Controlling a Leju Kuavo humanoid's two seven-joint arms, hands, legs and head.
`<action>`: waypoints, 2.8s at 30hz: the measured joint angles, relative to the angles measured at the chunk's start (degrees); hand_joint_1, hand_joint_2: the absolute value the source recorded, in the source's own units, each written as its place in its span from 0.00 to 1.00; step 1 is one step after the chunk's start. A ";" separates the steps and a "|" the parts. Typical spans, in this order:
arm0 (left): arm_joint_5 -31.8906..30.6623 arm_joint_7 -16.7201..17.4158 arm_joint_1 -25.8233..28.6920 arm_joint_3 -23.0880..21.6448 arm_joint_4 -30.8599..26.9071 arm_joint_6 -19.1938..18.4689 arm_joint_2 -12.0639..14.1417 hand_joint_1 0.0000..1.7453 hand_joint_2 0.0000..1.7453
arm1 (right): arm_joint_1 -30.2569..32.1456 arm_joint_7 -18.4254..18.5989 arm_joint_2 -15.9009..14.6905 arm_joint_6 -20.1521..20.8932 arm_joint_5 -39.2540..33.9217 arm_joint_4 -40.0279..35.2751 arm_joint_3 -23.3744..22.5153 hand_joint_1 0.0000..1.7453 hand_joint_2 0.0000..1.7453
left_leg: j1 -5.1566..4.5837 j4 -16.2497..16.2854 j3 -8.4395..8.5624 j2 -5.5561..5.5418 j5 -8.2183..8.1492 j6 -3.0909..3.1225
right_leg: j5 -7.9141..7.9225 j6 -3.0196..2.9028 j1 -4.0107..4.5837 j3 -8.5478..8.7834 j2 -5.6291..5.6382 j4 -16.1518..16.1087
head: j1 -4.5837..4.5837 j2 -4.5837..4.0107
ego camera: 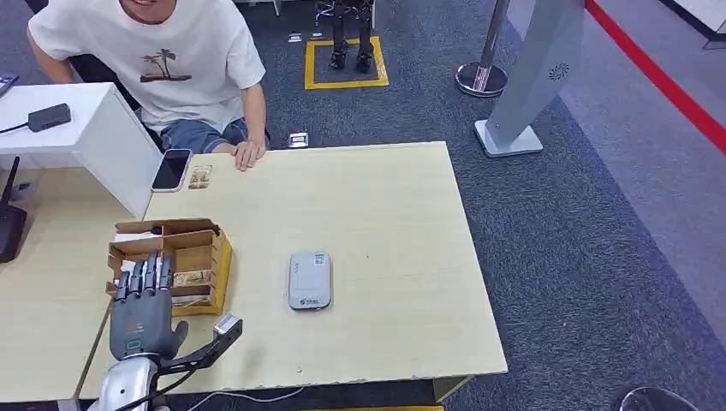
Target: Pass the card to the sensor for recognition and then transmit it.
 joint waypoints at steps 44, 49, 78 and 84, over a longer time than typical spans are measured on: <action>0.00 -2.32 -0.14 0.46 0.11 1.64 -1.18 1.00 1.00 | 0.00 -0.39 0.00 0.35 0.02 0.00 0.09 0.00 0.00 | -0.01 0.00 0.01 0.00 0.00 0.00 | 0.00 0.00 0.00 0.00 0.00 0.00 | 0.00 0.00; 0.00 -2.32 -0.30 0.44 0.11 1.79 -1.22 1.00 1.00 | 0.00 -0.39 0.00 0.35 0.02 0.00 0.09 0.00 0.00 | 0.00 0.00 0.01 0.00 0.00 0.00 | 0.00 0.00 0.00 0.00 0.00 0.00 | 0.00 0.00; 0.00 -1.29 -12.10 -12.02 -6.25 3.13 7.10 1.00 1.00 | -0.02 -1.01 0.00 0.55 -0.11 0.02 0.09 0.00 0.00 | 0.00 0.01 0.03 0.01 0.02 -0.02 | 0.01 0.00 0.00 0.00 0.02 0.01 | 0.09 0.00; 0.00 -1.70 -12.17 -9.35 -6.34 3.19 6.19 1.00 1.00 | -0.02 -0.90 0.00 1.03 0.70 0.02 0.22 0.00 0.00 | 0.00 0.01 0.02 0.01 0.02 -0.02 | 0.01 0.00 0.00 0.00 0.02 0.01 | 0.09 0.00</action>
